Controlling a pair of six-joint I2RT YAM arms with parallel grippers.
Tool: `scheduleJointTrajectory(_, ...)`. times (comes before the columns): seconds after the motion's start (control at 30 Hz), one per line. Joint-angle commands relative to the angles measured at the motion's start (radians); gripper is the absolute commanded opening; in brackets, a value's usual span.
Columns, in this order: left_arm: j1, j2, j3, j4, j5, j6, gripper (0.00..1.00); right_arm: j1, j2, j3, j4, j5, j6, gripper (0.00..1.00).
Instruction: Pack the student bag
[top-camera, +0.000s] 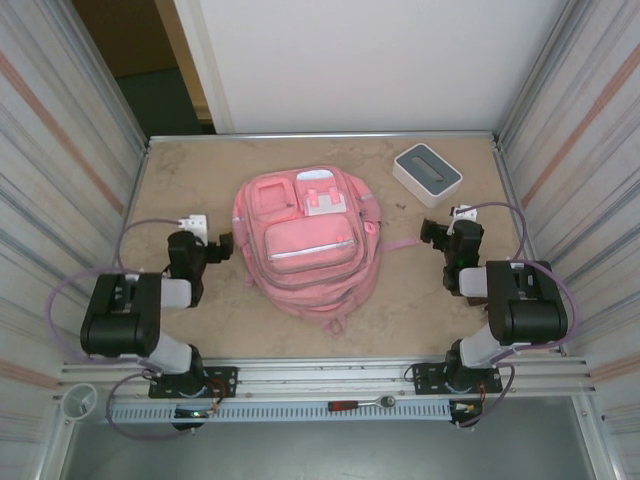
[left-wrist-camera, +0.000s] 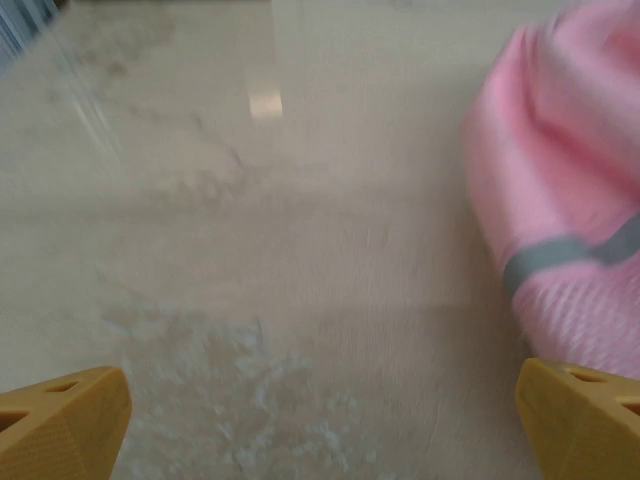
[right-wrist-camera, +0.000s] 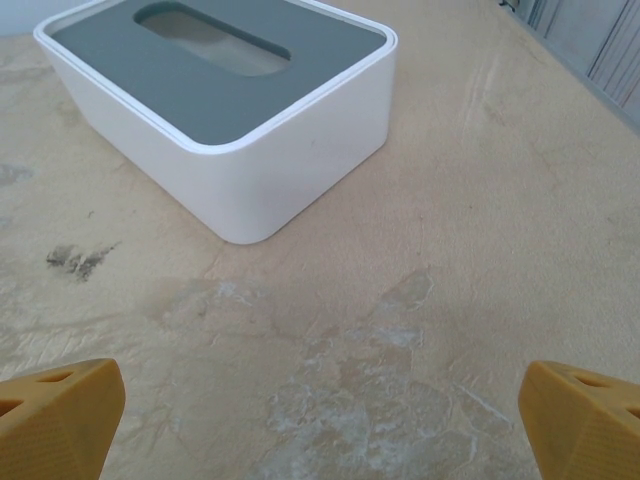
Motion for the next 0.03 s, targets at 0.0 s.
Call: scheduleJointTrajectory(0.0,-0.016,-0.015,0.064,0.001,0.004,0.021,0.99,-0.003,0.0,0.002,0.028,-0.008,-0.01,0.99)
